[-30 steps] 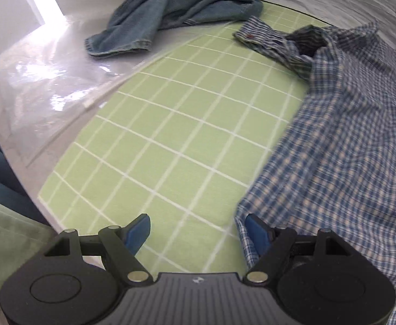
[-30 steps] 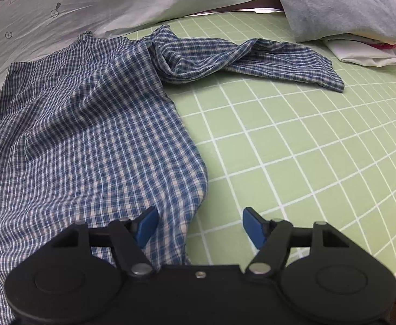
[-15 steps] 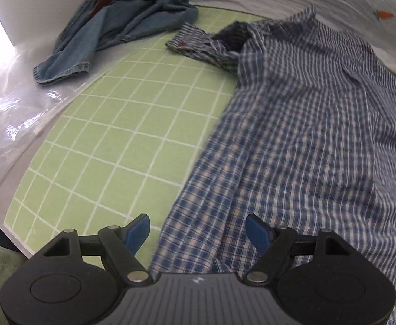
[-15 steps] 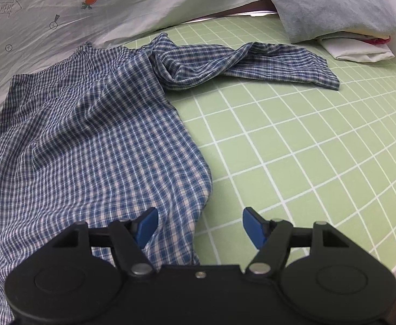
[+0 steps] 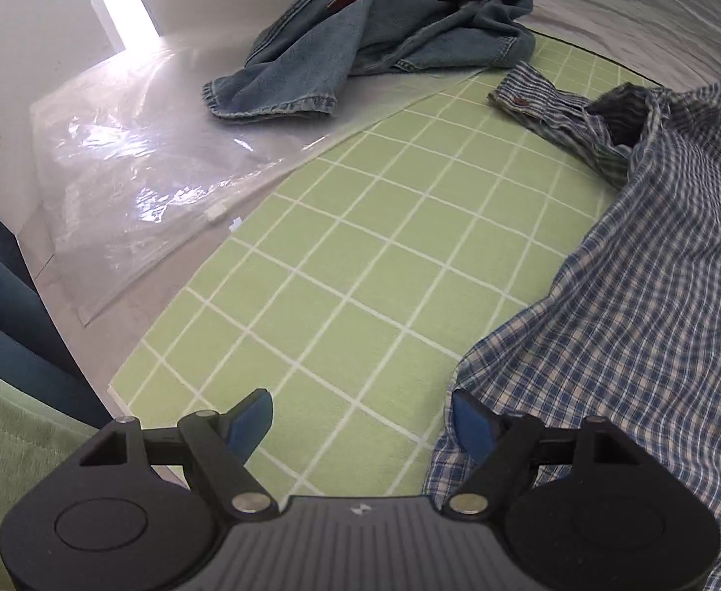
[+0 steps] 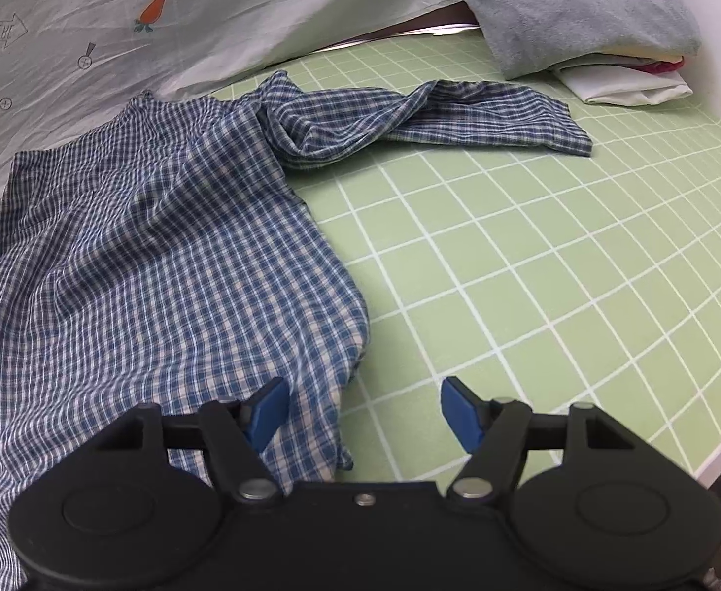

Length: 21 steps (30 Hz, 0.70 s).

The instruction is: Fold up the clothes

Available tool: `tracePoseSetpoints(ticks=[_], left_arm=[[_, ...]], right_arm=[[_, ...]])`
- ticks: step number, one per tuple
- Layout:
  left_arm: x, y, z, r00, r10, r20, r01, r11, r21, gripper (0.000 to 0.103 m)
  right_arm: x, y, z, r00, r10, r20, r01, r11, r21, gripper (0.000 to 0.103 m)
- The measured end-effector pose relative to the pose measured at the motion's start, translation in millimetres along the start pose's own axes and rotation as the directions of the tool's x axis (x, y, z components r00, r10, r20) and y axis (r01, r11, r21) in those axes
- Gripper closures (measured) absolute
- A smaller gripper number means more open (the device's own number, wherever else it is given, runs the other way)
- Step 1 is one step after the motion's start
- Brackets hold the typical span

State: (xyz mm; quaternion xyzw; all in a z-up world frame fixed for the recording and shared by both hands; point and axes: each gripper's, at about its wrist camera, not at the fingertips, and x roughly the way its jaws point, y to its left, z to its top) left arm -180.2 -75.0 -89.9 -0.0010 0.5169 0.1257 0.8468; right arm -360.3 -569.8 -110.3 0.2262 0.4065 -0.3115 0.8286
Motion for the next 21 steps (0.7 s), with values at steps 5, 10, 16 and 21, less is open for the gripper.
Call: tracePoseSetpoints(ticks=[5,10,16,21], left_arm=[[-13.5,-20.2,-1.7,0.998,-0.043,0.038,0.04,0.997,0.065,0.024],[-11.9,-35.6,-3.2,0.996,-0.089,0.015,0.087,0.991,0.106,0.023],[-6.2,-38.3,-10.6,0.994,-0.103,-0.026,0.105,0.988,0.117,0.023],[-1.5,-34.0,-12.8,0.993,-0.103,-0.049,0.108,0.989,0.106,0.023]], right_arm=[[-6.6,-16.6,10.5,0.996,-0.063,0.061,0.058,0.995,0.083,0.044],[4.0,-23.0,11.5,0.992,-0.122,0.012,0.121,0.99,0.074,0.047],[9.8,-4.2,4.6,0.998,-0.06,-0.014,0.061,0.998,0.025,0.051],[5.8,21.2,6.2,1.0,0.023,0.009,-0.022,0.999,-0.032,0.051]])
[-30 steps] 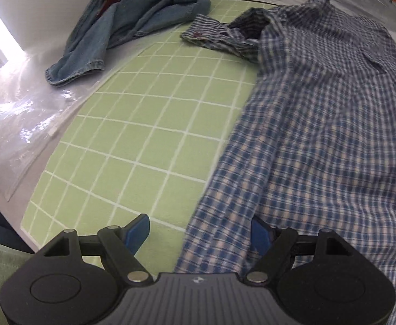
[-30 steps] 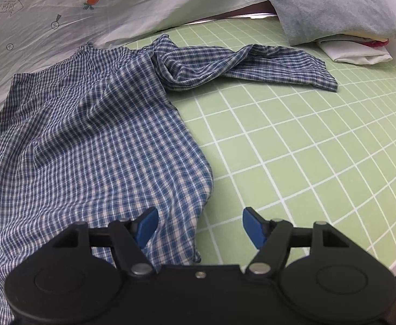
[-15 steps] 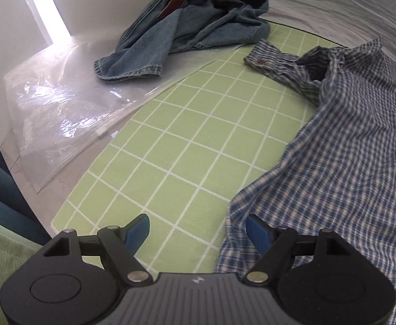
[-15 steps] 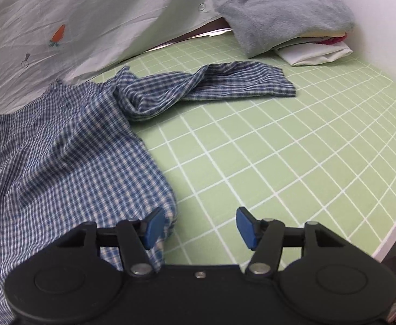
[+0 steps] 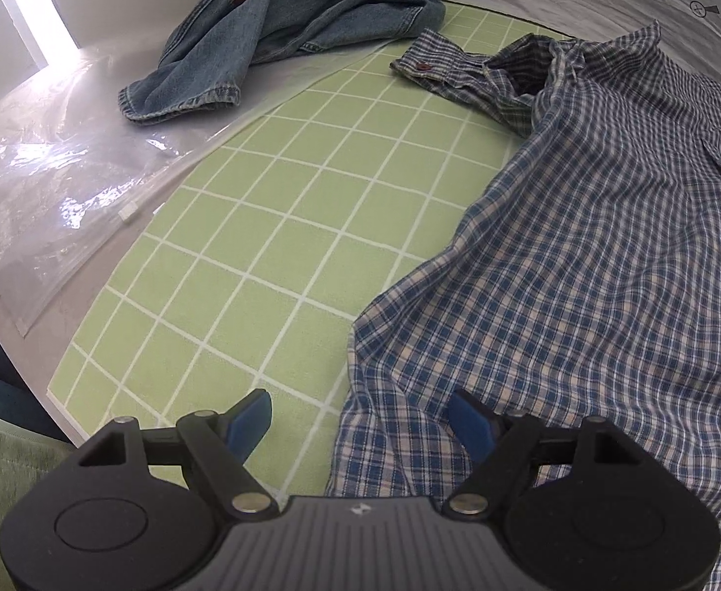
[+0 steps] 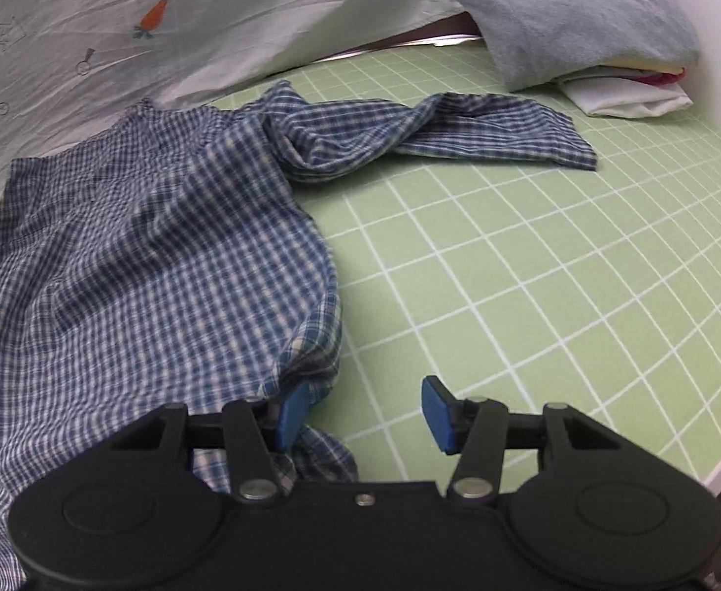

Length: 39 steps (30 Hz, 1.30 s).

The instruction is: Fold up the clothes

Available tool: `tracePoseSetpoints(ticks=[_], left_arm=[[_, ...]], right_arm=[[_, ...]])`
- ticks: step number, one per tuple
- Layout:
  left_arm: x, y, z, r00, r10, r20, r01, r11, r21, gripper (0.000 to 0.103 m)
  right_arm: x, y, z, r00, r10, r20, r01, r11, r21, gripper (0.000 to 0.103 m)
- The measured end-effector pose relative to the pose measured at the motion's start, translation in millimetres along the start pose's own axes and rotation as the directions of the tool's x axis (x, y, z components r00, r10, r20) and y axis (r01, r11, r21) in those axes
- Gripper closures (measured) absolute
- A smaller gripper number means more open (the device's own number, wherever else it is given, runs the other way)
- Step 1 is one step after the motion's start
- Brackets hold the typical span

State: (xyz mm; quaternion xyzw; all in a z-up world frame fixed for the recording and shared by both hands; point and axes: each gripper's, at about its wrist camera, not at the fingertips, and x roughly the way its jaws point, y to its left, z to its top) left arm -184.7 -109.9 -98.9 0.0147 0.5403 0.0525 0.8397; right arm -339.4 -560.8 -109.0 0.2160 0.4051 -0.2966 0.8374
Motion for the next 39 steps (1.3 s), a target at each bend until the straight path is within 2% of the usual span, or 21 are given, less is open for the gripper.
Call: tracePoseSetpoints(ticks=[5,10,14,16,20,23,25,27,28,31,32,33,35,38,39], left_arm=[[3.7,4.2,-1.7,1.0,-0.003,-0.011,0.003,1.0,-0.013,0.021],[4.3,3.8,-0.7,1.0,-0.003,-0.01,0.003,1.0,-0.005,0.019],[4.3,2.9,-0.9,1.0,-0.003,-0.005,0.003,1.0,0.008,0.018],[5.0,3.9,-1.0,1.0,-0.005,-0.006,0.005,1.0,0.008,0.018],[6.0,4.5,-0.2,1.0,-0.007,-0.007,0.008,1.0,0.008,0.017],[5.7,3.0,0.1,1.0,-0.01,-0.001,0.011,1.0,0.025,0.019],[3.6,1.0,-0.7,0.999,-0.031,0.01,0.031,0.998,0.05,0.026],[0.9,-0.9,-1.7,0.998,-0.067,0.017,0.065,0.995,0.069,0.046],[-0.4,-1.9,-2.2,0.996,-0.089,0.015,0.088,0.993,0.075,0.051],[-2.8,-5.2,-4.0,0.985,-0.17,-0.004,0.17,0.982,0.088,0.079],[-3.3,-6.1,-4.6,0.983,-0.184,-0.012,0.184,0.978,0.093,0.093],[-3.9,-6.9,-5.2,0.981,-0.195,-0.02,0.196,0.976,0.099,0.098],[-4.3,-3.2,-6.0,0.98,-0.198,-0.032,0.2,0.976,0.089,0.099],[-4.9,3.6,-6.9,0.979,-0.197,-0.049,0.2,0.977,0.068,0.099],[-3.7,5.4,-6.3,0.979,-0.195,-0.051,0.198,0.977,0.074,0.094]], right_arm=[[6.7,21.9,-2.7,0.998,0.06,-0.031,-0.061,0.997,-0.039,0.051],[19.5,43.4,-11.0,0.996,0.053,-0.074,-0.062,0.991,-0.118,0.052],[21.4,42.4,-15.2,0.996,0.02,-0.091,-0.032,0.991,-0.131,0.055],[16.8,37.5,-16.7,0.995,0.015,-0.1,-0.028,0.992,-0.125,0.06],[1.8,28.0,-20.9,0.996,0.021,-0.092,-0.032,0.992,-0.123,0.096],[-15.8,19.1,-19.5,0.998,0.042,-0.044,-0.046,0.996,-0.081,0.098],[-26.7,11.3,-14.6,1.0,0.03,-0.009,-0.03,0.999,-0.043,0.098],[-31.6,2.9,-10.6,1.0,-0.01,0.011,0.01,1.0,-0.02,0.098],[-31.3,-2.6,-10.0,1.0,-0.029,0.01,0.029,0.999,-0.014,0.098],[-25.7,-15.8,-11.9,0.997,-0.072,-0.018,0.072,0.997,0.003,0.098],[-24.2,-18.3,-13.1,0.996,-0.08,-0.028,0.08,0.997,0.01,0.098],[-23.1,-19.9,-14.6,0.995,-0.088,-0.036,0.089,0.996,0.015,0.098],[-21.1,-21.7,-18.0,0.993,-0.106,-0.05,0.108,0.994,0.025,0.098],[-14.5,-21.9,-24.7,0.988,-0.131,-0.085,0.132,0.991,0.008,0.098],[-11.4,-19.7,-26.7,0.985,-0.14,-0.097,0.139,0.99,-0.014,0.097]])
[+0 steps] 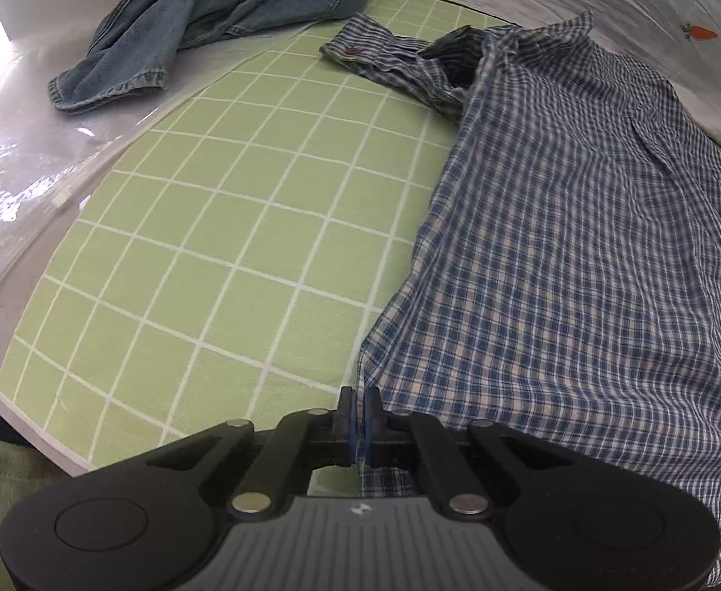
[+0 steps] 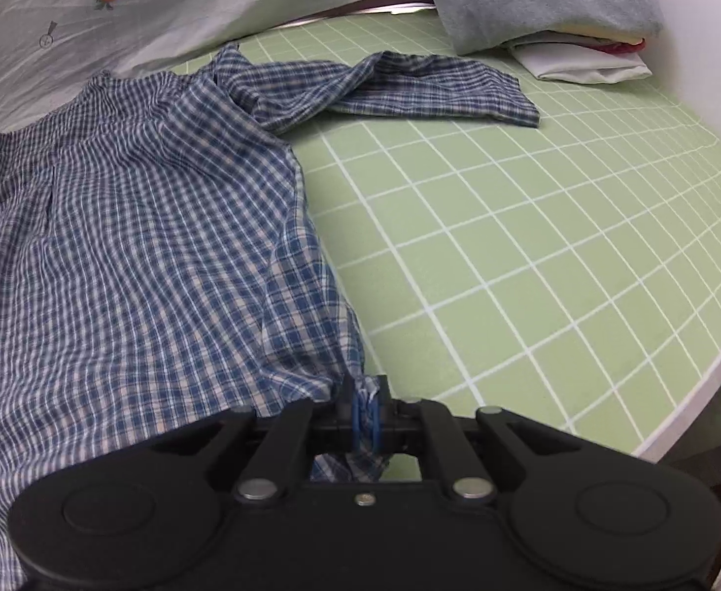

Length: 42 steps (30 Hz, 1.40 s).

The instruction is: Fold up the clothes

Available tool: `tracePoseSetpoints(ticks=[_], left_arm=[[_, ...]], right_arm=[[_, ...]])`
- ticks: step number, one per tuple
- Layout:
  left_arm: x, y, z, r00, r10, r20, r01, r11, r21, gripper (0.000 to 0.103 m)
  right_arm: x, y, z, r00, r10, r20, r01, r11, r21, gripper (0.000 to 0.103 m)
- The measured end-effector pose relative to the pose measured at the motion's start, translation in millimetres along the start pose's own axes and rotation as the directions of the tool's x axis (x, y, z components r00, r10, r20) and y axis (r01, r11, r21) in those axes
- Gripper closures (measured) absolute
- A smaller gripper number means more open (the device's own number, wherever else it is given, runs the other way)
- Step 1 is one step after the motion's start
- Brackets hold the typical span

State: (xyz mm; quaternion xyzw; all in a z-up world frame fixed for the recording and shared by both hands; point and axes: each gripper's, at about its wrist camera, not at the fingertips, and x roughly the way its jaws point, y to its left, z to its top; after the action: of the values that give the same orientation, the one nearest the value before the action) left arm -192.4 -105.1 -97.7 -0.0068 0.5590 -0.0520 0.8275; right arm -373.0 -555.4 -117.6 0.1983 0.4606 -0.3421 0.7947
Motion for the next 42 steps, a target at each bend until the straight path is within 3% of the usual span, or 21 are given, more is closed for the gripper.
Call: tracePoseSetpoints(ticks=[2,4,6,12,14,18,22,25,28,30,33,37,42], left_arm=[[-0.9,-1.1,3.1,1.0,0.015,0.006,-0.015,1.0,0.012,0.086],[-3.9,-4.5,8.2,0.999,0.031,0.015,-0.032,0.999,0.02,0.066],[-10.5,-9.3,18.5,0.998,0.041,0.049,-0.041,0.999,0.01,0.04],[-35.6,-47.4,54.8,0.975,0.05,0.215,-0.049,0.999,-0.01,0.019],[-38.4,-67.1,57.6,0.966,0.058,0.251,-0.058,0.998,-0.009,0.014],[-33.8,-118.6,48.7,0.972,0.1,0.212,-0.097,0.995,-0.026,0.012],[-10.5,-169.4,30.1,0.994,0.02,0.108,-0.019,1.0,-0.008,0.011],[6.2,-202.8,23.9,0.998,0.019,0.059,-0.02,1.0,0.012,0.011],[20.5,-226.4,27.1,0.999,0.029,0.018,-0.03,0.999,0.02,0.011],[31.7,-239.0,32.3,0.999,0.033,-0.008,-0.033,0.999,0.027,0.011],[47.7,-256.7,41.5,0.998,0.052,-0.032,-0.051,0.998,0.041,0.011],[63.6,-273.8,52.0,0.996,0.074,-0.052,-0.07,0.995,0.068,0.01],[71.8,-280.4,58.0,0.996,0.072,-0.061,-0.068,0.996,0.064,0.0]], right_arm=[[0.9,6.2,-1.2,1.0,-0.017,-0.011,0.016,0.999,-0.042,0.096],[-2.8,7.7,2.5,1.0,-0.031,-0.002,0.03,0.997,-0.066,0.091],[-7.8,6.8,7.2,0.999,-0.042,0.014,0.043,0.996,-0.079,0.072],[-23.8,-18.8,36.2,0.993,-0.022,0.117,0.028,0.998,-0.054,0.054],[-17.1,-33.8,48.6,0.992,0.001,0.128,0.003,1.0,-0.027,0.053],[3.2,-63.6,78.8,0.991,0.041,0.125,-0.047,0.998,0.041,0.054],[17.5,-92.1,111.5,0.98,0.102,0.169,-0.126,0.982,0.142,0.053],[31.2,-109.8,135.0,0.976,0.109,0.189,-0.144,0.972,0.187,0.053],[45.1,-123.6,156.8,0.974,0.094,0.208,-0.139,0.967,0.214,0.043],[56.7,-127.1,172.2,0.974,0.074,0.212,-0.119,0.971,0.208,0.031],[76.9,-129.4,197.9,0.977,0.055,0.205,-0.099,0.973,0.211,0.024],[106.3,-130.0,234.7,0.979,0.062,0.194,-0.113,0.957,0.266,0.024],[136.2,-114.2,269.1,0.986,0.07,0.151,-0.113,0.949,0.295,0.024]])
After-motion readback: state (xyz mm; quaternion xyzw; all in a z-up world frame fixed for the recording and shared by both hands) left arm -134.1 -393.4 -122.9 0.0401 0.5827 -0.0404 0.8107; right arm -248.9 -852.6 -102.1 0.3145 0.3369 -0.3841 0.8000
